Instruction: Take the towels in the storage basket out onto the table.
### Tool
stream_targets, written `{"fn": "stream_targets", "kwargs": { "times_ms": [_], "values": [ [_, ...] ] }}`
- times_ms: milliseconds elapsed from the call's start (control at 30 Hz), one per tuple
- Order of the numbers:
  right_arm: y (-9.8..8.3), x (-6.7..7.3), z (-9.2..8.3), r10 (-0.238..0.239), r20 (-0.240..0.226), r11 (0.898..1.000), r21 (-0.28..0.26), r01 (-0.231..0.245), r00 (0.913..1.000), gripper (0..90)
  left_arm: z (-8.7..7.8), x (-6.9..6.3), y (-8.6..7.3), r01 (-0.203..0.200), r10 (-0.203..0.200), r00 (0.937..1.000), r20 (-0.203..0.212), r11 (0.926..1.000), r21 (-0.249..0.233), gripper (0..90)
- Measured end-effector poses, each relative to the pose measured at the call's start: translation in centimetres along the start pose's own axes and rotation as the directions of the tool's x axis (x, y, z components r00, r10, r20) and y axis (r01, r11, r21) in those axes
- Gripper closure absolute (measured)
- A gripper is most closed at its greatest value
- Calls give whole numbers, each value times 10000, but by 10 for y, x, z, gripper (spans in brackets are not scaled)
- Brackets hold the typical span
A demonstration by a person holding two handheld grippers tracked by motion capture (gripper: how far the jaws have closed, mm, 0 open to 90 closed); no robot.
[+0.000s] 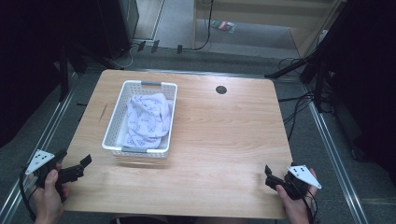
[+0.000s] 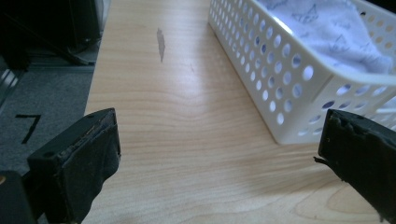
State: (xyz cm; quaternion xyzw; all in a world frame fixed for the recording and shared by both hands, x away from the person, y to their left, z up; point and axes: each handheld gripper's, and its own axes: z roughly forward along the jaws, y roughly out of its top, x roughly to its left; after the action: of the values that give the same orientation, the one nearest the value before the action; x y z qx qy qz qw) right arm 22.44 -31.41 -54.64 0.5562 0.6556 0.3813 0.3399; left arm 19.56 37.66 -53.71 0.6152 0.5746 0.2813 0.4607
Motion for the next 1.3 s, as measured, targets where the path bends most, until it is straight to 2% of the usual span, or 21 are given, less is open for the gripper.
{"fn": "stream_targets", "kwargs": {
  "times_ms": [300, 433, 700, 833, 967, 1100, 1300],
  "values": [
    [0, 0, 0, -17, 38, 10000, 36, 17, 10000, 52, -2, -6, 16, 100, -102, 9996, 267, 9999, 72, 0],
    [0, 1, 0, -29, 58, 10000, -5, 29, 10000, 55, -4, -11, 25, -218, 214, 9992, 344, 9997, 101, 0],
    [0, 0, 0, -18, 50, 10000, -1, 18, 10000, 59, -7, -24, 46, -596, 593, 9964, 602, 9982, 29, 0],
    [0, 0, 0, 15, 70, 10000, -4, -15, 10000, 60, -3, -31, 55, -744, 731, 9948, 715, 9971, 157, 0],
    [0, 0, 0, 27, 75, 10000, -4, -27, 10000, 61, 3, -37, 65, -975, 949, 9934, 640, 9944, 396, 0],
    [0, 0, 0, 66, 86, 10000, -4, -66, 9999, 61, 11, -43, 76, -1045, 1006, 9926, 673, 9929, 562, 0],
    [0, 0, 0, 95, 97, 10000, 4, -95, 9999, 61, 23, -52, 86, -1243, 1170, 9903, 752, 9871, 1011, 0]
  ]
}}
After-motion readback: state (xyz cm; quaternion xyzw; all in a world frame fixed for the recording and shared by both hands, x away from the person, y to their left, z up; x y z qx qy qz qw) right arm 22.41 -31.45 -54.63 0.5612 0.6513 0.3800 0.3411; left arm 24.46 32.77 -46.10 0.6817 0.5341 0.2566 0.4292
